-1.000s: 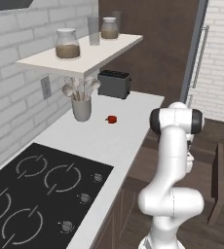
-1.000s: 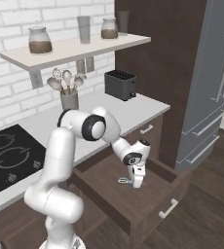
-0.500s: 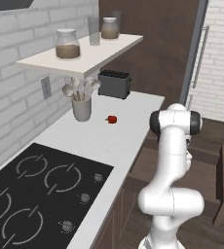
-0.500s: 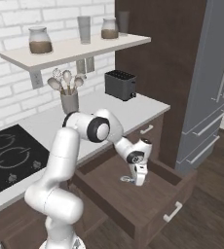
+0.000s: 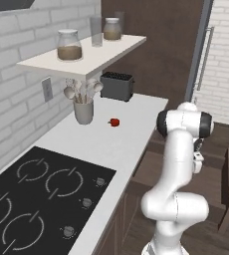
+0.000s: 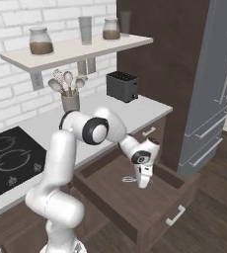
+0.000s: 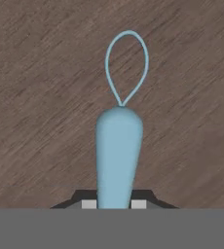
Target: Pick the peeler from the drawer and place it on the counter.
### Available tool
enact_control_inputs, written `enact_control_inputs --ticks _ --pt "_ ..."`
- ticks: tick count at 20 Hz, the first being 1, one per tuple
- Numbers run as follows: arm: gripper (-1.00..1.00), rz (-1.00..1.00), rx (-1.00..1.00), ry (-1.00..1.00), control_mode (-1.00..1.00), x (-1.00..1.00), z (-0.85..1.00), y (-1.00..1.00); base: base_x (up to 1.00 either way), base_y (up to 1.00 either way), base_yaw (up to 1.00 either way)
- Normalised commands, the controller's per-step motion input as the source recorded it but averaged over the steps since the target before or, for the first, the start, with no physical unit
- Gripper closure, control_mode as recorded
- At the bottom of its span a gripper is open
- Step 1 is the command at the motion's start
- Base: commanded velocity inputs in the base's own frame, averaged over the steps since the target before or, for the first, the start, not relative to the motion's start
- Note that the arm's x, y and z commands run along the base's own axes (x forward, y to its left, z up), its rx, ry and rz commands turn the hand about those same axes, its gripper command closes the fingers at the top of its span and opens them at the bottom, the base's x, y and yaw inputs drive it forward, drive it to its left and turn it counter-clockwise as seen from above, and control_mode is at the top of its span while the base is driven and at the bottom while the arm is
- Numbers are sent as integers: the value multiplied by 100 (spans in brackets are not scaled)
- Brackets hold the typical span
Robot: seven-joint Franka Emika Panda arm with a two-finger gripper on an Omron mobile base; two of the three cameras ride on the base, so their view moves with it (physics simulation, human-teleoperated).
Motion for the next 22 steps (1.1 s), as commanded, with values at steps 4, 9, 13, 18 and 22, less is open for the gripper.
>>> enact_control_inputs --ticks 4,9,13,18,22 --pt "100 -18 0 -9 -100 -76 100 -3 0 0 0" --pt "100 -18 1 0 -100 -21 100 0 0 0 0" --pt "100 -17 8 6 -100 0 100 -1 0 0 0" --pt "100 -9 15 12 -100 0 100 -5 0 0 0" --pt "100 -3 15 6 -100 0 91 79 0 0 0"
